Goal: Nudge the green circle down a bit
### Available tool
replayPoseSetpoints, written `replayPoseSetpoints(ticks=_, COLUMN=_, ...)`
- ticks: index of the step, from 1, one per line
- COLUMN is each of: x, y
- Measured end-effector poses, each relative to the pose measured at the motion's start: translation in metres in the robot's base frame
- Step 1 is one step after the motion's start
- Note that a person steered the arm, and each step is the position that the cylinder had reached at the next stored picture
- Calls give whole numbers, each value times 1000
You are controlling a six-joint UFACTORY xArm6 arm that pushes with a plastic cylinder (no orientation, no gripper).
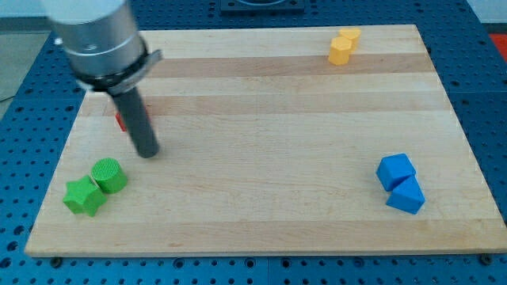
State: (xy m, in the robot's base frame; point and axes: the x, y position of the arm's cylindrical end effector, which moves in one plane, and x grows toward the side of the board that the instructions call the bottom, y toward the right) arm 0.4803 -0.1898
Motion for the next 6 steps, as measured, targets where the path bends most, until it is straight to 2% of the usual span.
replayPoseSetpoints(ticks=2, x=1, y=-114)
replayPoseSetpoints(ticks=4, x=6, y=-115)
replayPoseSetpoints(ticks=6, x=7, y=-72)
